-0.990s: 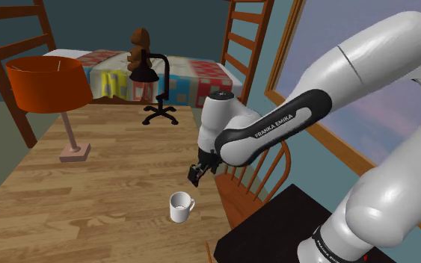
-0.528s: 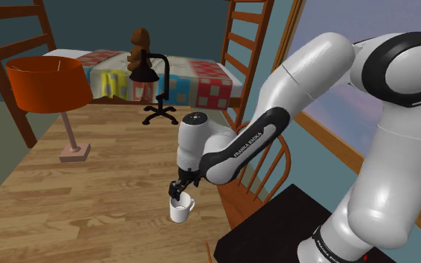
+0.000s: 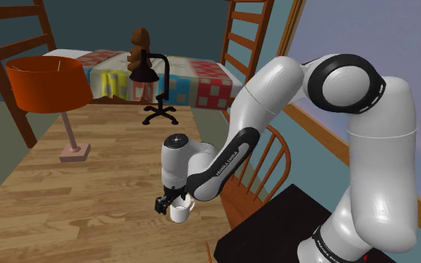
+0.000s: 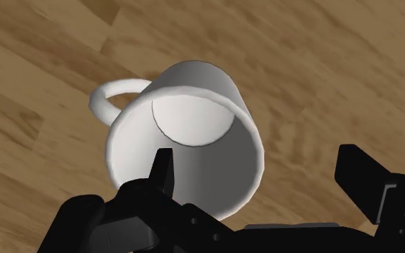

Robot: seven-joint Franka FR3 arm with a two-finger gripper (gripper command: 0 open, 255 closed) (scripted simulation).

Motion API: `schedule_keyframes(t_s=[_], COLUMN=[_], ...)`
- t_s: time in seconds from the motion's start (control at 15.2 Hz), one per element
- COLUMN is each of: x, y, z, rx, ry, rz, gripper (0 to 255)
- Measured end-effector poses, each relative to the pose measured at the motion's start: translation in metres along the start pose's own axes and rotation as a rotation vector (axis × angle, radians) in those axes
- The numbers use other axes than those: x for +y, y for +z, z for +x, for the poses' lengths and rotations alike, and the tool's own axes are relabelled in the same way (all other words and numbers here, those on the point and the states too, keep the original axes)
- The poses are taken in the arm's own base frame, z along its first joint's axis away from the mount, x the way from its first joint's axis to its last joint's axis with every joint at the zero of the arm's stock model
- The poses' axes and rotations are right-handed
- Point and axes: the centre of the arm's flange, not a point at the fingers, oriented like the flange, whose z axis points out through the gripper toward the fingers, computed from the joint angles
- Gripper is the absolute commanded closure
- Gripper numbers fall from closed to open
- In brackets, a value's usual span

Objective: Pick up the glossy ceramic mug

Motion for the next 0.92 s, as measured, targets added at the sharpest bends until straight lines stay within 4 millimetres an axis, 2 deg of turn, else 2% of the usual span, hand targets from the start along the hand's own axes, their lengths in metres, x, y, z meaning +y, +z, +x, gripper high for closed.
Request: schedule_keyframes(t_s=[0.4, 0.46, 0.92], x=[-0.001, -0.002, -0.003], y=[0.032, 0.033, 0.034], z=[0.0, -0.001, -0.001], rx=[0.0, 0.0, 0.001], ry=[0.0, 0.0, 0.0], rz=[-0.001, -0.001, 0.0], gripper=[0, 255, 255])
